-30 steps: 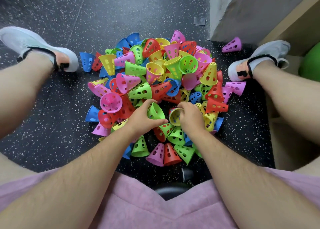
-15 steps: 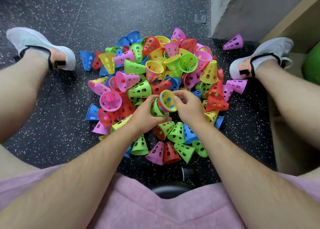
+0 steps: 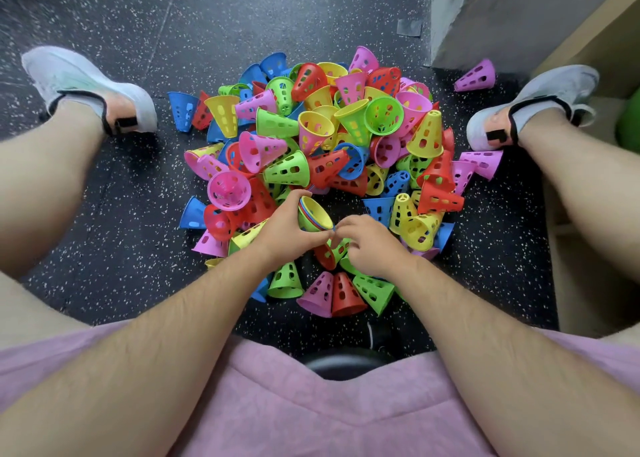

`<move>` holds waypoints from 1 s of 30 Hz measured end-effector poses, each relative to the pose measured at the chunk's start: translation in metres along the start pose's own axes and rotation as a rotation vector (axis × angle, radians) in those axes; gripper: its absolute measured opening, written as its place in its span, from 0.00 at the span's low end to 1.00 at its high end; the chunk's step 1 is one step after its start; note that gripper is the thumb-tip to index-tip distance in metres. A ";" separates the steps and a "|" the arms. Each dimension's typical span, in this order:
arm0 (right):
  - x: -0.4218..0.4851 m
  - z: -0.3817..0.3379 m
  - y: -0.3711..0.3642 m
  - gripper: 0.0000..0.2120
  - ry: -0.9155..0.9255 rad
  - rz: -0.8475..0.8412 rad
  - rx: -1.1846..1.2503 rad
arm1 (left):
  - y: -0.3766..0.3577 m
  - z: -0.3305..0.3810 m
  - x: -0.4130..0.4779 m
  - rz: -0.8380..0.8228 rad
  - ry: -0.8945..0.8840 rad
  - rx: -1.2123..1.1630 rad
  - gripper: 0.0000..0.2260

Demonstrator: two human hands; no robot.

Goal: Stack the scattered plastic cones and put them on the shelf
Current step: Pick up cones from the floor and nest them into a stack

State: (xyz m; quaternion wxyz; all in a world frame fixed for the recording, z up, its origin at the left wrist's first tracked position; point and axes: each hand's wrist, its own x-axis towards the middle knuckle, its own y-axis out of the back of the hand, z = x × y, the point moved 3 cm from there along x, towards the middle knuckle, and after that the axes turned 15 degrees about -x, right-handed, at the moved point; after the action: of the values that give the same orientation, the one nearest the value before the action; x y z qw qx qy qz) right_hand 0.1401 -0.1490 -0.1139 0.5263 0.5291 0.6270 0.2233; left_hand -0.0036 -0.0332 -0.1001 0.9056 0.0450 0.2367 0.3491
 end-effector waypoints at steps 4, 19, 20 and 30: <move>-0.002 -0.013 -0.011 0.25 0.101 -0.123 -0.220 | 0.004 -0.004 -0.003 0.013 0.021 0.000 0.35; -0.002 0.014 0.035 0.12 -0.251 0.379 0.213 | 0.009 -0.005 -0.001 0.056 0.031 -0.040 0.35; -0.003 0.015 0.042 0.12 -0.270 0.448 0.267 | 0.009 -0.004 -0.001 0.053 0.030 -0.044 0.35; 0.007 -0.026 0.059 0.11 -0.047 0.533 0.305 | 0.009 0.018 0.005 0.108 -0.076 -0.130 0.33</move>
State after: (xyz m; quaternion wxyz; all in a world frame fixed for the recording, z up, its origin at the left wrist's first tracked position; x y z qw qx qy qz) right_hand 0.1426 -0.1153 -0.0588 0.3781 0.7529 0.4801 0.2444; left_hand 0.0028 -0.0219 -0.0841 0.8949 0.0120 0.1761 0.4099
